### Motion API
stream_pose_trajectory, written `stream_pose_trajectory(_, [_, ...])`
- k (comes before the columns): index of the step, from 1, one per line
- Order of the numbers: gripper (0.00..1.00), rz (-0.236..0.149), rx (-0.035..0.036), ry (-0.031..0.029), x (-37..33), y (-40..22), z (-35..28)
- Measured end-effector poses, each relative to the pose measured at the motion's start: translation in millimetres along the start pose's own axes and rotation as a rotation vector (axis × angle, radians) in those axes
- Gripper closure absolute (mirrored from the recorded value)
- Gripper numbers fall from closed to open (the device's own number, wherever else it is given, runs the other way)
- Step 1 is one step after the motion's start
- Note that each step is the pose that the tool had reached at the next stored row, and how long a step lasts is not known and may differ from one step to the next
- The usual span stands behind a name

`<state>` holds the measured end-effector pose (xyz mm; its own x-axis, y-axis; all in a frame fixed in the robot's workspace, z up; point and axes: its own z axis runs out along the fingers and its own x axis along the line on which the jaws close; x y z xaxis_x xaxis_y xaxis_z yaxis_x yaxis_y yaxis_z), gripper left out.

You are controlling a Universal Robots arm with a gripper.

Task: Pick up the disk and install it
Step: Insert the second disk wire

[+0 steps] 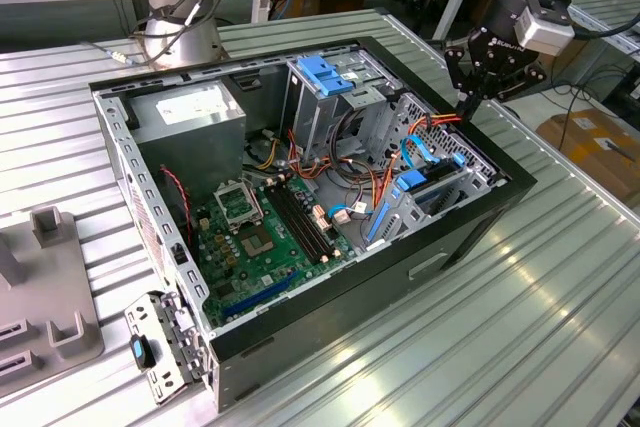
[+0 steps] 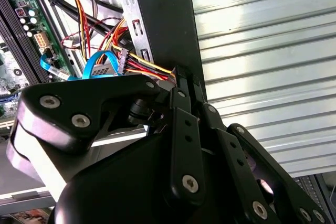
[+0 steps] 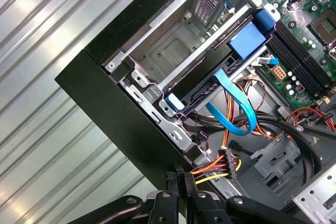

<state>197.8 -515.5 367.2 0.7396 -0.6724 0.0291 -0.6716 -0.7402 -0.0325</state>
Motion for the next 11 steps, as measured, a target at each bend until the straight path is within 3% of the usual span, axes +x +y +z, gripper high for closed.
stream_pose_trajectory(11, [0.84,0.005,0.0004,0.0006,-0.3,0.2,-5.7])
